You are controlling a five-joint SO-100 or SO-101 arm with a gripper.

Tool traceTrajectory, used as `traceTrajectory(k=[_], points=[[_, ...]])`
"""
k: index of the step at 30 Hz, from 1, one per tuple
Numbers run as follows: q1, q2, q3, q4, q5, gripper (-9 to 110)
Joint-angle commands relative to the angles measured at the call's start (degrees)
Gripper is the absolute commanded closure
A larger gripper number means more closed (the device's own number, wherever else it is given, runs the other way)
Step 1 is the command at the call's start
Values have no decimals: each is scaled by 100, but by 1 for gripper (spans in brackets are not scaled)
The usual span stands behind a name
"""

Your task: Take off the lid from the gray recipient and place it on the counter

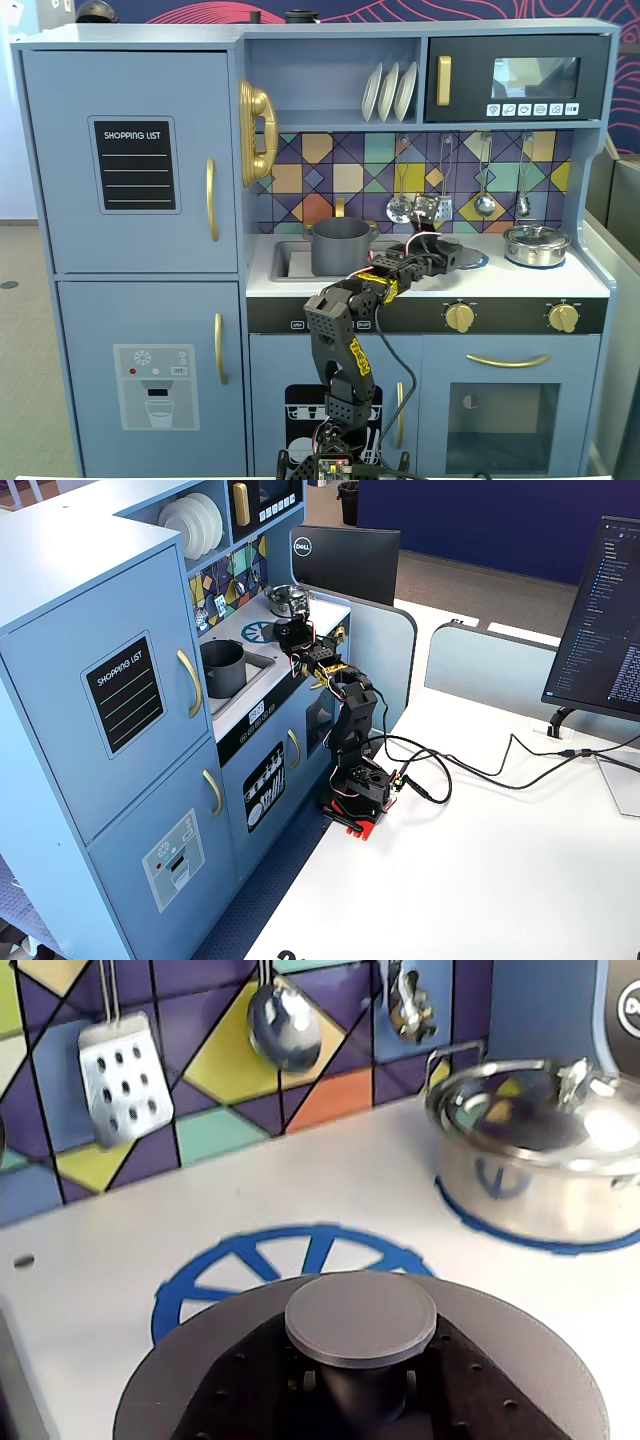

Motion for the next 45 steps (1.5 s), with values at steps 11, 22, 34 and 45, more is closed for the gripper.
traceTrajectory(k=[11, 22, 34, 45], points=[[70, -246, 246, -633, -35, 101], [18, -281, 562, -800, -62, 101], [18, -246, 826, -1187, -62, 73], [167, -79, 809, -1292, -132, 67]])
